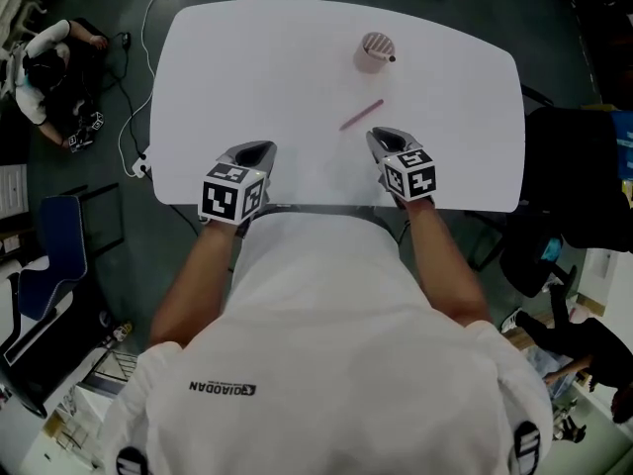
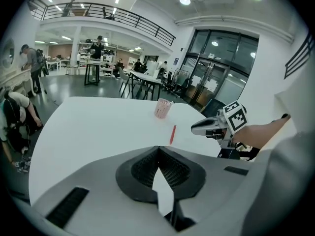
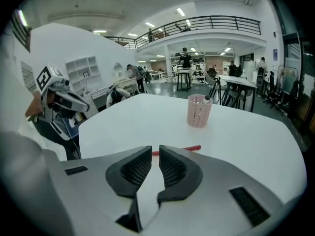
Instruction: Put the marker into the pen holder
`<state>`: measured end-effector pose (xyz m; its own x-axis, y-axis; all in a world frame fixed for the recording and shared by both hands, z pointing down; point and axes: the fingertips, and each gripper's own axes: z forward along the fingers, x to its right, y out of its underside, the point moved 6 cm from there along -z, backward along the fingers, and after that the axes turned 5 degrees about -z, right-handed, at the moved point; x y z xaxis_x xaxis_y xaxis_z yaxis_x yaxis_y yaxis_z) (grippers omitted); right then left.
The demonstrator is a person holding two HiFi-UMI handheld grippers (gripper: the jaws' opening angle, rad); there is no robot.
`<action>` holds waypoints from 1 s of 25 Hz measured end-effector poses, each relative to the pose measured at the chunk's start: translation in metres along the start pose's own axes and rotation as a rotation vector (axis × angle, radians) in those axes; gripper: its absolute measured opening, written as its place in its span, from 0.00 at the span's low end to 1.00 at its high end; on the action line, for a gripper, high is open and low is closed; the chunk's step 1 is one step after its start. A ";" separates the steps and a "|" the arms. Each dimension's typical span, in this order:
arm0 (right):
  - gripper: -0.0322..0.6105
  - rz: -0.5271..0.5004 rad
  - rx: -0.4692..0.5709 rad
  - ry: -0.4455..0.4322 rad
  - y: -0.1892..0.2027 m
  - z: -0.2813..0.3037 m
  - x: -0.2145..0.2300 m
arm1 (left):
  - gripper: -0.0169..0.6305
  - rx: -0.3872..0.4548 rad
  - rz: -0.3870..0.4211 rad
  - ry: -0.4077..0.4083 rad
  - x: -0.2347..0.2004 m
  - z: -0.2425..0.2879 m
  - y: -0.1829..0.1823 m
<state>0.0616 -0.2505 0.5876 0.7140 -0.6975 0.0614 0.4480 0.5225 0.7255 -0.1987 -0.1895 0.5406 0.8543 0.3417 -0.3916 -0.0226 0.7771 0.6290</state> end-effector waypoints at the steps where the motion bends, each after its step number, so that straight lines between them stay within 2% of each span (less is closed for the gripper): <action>1: 0.15 -0.036 -0.024 -0.006 0.002 0.005 -0.005 | 0.07 0.003 -0.001 0.000 -0.003 -0.002 0.001; 8: 0.15 -0.347 -0.180 -0.054 0.005 0.031 -0.035 | 0.07 0.004 -0.024 -0.011 -0.021 -0.009 0.008; 13: 0.15 -0.745 -0.334 -0.061 0.010 0.056 -0.041 | 0.07 0.012 -0.048 -0.009 -0.028 -0.012 0.011; 16: 0.16 -0.928 -0.392 -0.074 0.012 0.074 -0.037 | 0.07 0.019 -0.067 -0.021 -0.035 -0.013 0.014; 25: 0.17 -1.279 -0.511 -0.195 0.015 0.102 -0.038 | 0.07 0.046 -0.142 -0.072 -0.054 -0.030 0.028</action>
<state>-0.0143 -0.2661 0.6662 -0.4032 -0.8560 -0.3237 0.9008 -0.4335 0.0244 -0.2611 -0.1701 0.5595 0.8822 0.1907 -0.4306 0.1233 0.7890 0.6018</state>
